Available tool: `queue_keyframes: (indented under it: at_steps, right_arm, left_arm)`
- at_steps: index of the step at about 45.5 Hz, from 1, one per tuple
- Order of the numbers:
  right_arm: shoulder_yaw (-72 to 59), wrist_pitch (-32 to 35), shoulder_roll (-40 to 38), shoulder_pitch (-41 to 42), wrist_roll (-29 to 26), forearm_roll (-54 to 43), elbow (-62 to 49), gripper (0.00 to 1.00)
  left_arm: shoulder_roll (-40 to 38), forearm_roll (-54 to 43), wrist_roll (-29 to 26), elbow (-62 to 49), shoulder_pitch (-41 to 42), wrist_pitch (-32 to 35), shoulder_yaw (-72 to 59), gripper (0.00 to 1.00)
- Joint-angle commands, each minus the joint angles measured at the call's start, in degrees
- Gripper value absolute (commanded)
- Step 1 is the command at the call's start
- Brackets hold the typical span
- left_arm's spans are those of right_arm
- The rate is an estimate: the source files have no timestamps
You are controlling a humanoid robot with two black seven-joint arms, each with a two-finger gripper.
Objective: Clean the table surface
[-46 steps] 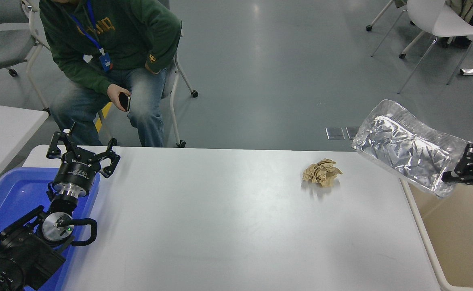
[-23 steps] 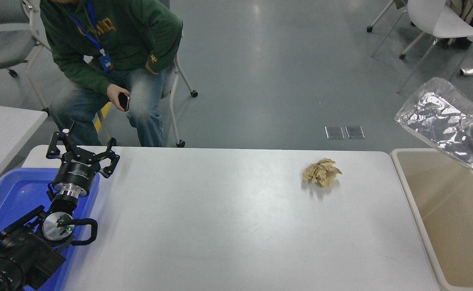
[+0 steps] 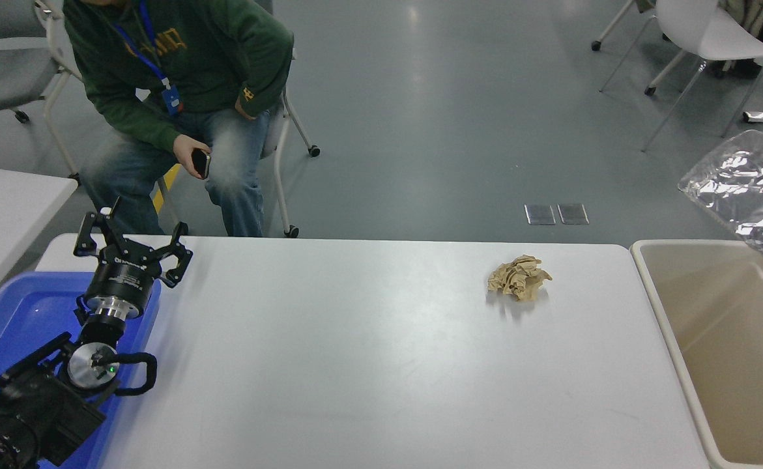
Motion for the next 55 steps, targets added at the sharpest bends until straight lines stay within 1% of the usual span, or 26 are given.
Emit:
queue_keyframes:
  at_steps: [1,6,10,16,25,44,49,55]
  right_arm:
    - [3.91,-0.92,12.91,-9.62,1.11,0.11,-18.46,0.00]
    - [3.91,-1.70,17.13,-12.79,1.55,0.11,-23.30,0.00]
    - [3.91,-4.16,18.89,-14.81,1.55,0.11,-24.19,0.00]
    - [3.91,-7.59,20.39,-16.57,1.55,0.11,-24.27,0.00]
    - [3.91,-10.58,20.74,-17.80,1.55,0.11,-24.27,0.00]
    - [7.24,-12.34,21.62,-20.44,1.64,0.46,-24.27,0.00]
    - [11.11,-12.25,21.53,-20.35,1.90,4.76,-24.19,0.00]
    - [11.73,-11.90,21.97,-20.26,2.87,7.93,-23.92,0.00]
  left_arm:
    - [0.08,-0.02,-0.06,0.02,0.00,0.01,0.00,1.00]
    - [0.00,-0.02,-0.06,0.02,0.00,0.01,0.00,1.00]
    - [0.00,-0.02,-0.06,0.02,0.00,0.01,0.00,1.00]
    - [0.08,-0.02,-0.06,0.02,0.00,0.01,0.00,1.00]
    - [0.00,-0.02,-0.06,0.02,0.00,0.01,0.00,1.00]
    - [0.08,-0.02,-0.06,0.02,0.00,0.01,0.00,1.00]
    - [0.08,-0.02,-0.06,0.02,0.00,0.01,0.00,1.00]
    - [0.08,-0.02,-0.06,0.02,0.00,0.01,0.00,1.00]
